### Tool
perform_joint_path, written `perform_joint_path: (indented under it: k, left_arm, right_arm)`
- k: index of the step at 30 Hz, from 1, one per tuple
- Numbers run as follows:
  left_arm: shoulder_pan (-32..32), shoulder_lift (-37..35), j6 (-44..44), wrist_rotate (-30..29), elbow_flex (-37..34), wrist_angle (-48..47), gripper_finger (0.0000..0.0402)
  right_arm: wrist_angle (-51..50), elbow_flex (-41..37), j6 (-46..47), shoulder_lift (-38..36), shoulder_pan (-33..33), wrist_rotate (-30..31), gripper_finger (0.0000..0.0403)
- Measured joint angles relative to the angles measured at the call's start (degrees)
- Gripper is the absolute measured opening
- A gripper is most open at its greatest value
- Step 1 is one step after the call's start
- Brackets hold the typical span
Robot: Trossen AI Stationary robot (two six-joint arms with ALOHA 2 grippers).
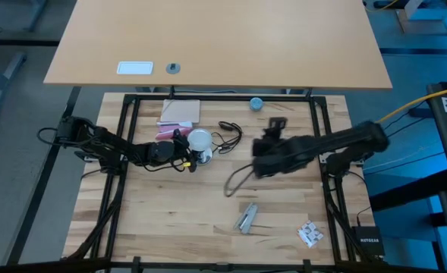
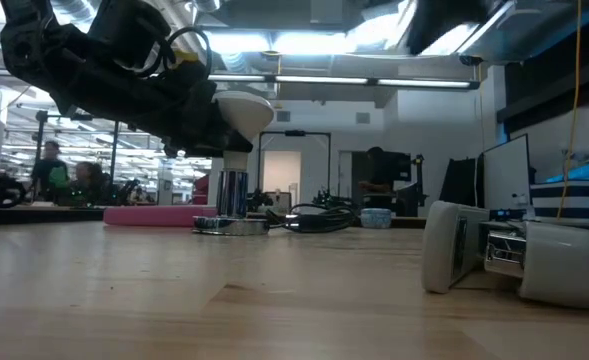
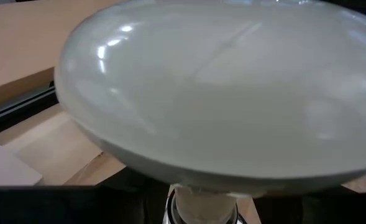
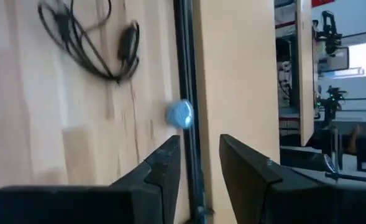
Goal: Screw lightbulb
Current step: Insert the lightbulb into the lamp
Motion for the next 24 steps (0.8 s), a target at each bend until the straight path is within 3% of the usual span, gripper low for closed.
perform_joint_path:
  k: [8, 13, 19, 24]
  left_arm:
    - [0.00, 0.00, -0.15, 0.00, 0.02, 0.00, 0.0175]
    - [0.00, 0.00, -1.65, -0.07, 0.04, -0.02, 0.0175]
    - [-0.02, 0.00, -3.21, -0.11, 0.04, -0.07, 0.0175]
    - [-0.94, 0.00, -3.42, -0.36, 0.04, -0.08, 0.0175]
  right_arm:
    - [-7.44, -0.01, -16.13, -12.53, 0.17, -12.04, 0.0115]
    - [-5.03, -0.01, -13.99, -17.43, 0.19, -13.43, 0.0115]
    - [9.64, -5.36, -12.28, -18.29, 0.24, -14.56, 0.0115]
    - [30.97, -20.23, -13.36, -18.11, 0.21, -19.43, 0.0115]
